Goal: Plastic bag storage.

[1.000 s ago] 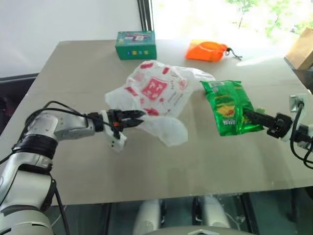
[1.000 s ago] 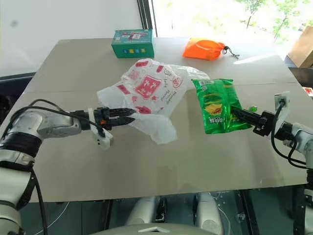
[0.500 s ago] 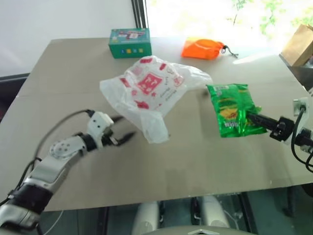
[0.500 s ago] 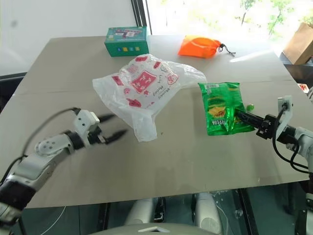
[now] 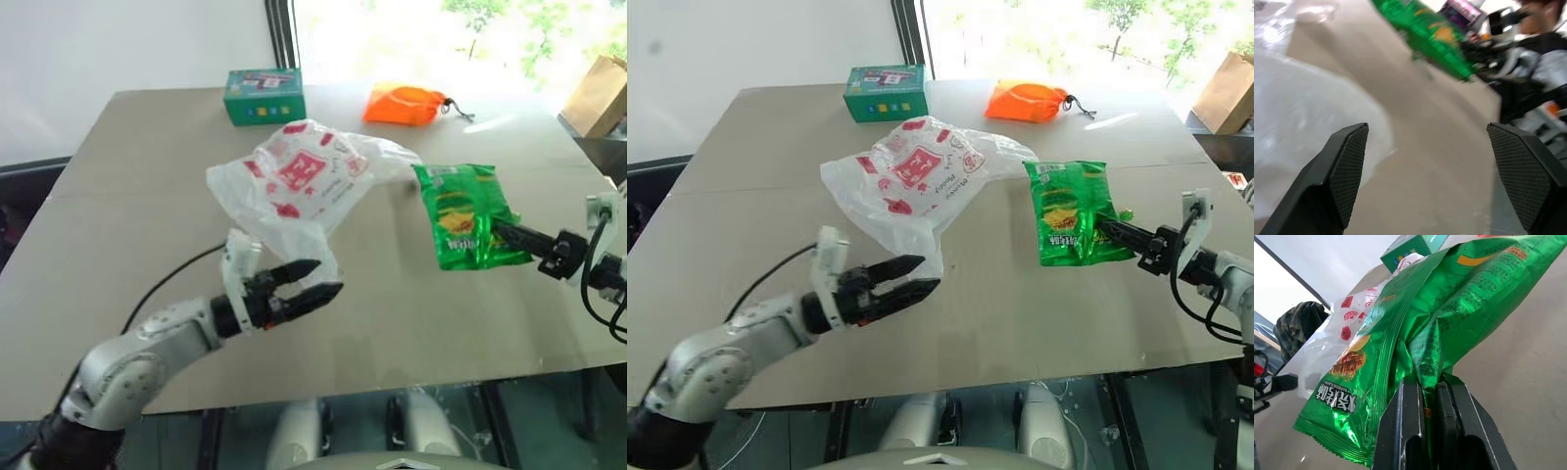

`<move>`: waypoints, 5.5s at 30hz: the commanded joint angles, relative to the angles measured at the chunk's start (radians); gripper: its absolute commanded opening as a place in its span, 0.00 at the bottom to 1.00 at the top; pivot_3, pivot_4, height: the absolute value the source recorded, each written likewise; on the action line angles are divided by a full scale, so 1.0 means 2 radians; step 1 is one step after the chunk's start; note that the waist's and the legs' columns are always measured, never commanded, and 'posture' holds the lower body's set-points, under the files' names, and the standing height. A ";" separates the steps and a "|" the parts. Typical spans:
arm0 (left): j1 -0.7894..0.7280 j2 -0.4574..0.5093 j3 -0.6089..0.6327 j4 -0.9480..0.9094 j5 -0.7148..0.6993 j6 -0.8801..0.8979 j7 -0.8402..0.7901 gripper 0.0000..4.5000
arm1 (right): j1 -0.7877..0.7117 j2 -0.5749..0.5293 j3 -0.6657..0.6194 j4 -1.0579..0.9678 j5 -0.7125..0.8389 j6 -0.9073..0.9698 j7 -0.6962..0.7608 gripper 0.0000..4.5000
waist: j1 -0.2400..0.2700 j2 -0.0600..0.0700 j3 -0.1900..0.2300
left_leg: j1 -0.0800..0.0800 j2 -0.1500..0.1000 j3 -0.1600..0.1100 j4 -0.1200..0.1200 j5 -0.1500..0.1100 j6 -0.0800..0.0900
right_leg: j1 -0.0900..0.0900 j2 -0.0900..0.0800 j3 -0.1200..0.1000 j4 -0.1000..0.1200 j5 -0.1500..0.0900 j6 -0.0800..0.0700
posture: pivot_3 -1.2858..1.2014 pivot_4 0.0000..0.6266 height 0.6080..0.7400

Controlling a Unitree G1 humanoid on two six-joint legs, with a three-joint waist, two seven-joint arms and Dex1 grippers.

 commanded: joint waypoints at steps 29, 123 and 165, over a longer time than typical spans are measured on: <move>-0.010 -0.181 -0.088 0.060 0.347 -0.100 -0.017 0.91 | -0.008 -0.013 -0.021 -0.010 -0.002 -0.004 -0.010 0.00 | 0.010 -0.001 0.000 | -0.001 0.000 0.002 0.000 -0.001 0.002 | -0.002 -0.001 0.002 0.000 0.000 0.000 | 0.52 0.24 1.00; 0.049 -0.221 0.028 0.003 0.325 -0.142 -0.028 0.00 | 0.036 0.099 0.039 -0.021 -0.267 -0.140 -0.234 0.02 | 0.003 -0.004 -0.002 | -0.005 0.000 0.001 0.000 -0.001 0.002 | -0.007 0.000 0.003 0.001 0.000 0.000 | 0.52 0.24 1.00; 0.041 -0.237 0.013 0.009 0.359 -0.166 -0.009 0.00 | -0.379 0.387 0.255 0.325 -0.354 -0.368 -0.137 0.86 | -0.005 -0.005 -0.002 | -0.008 0.000 -0.001 0.000 -0.001 0.002 | -0.008 -0.001 0.000 0.000 0.000 0.000 | 0.52 0.24 1.00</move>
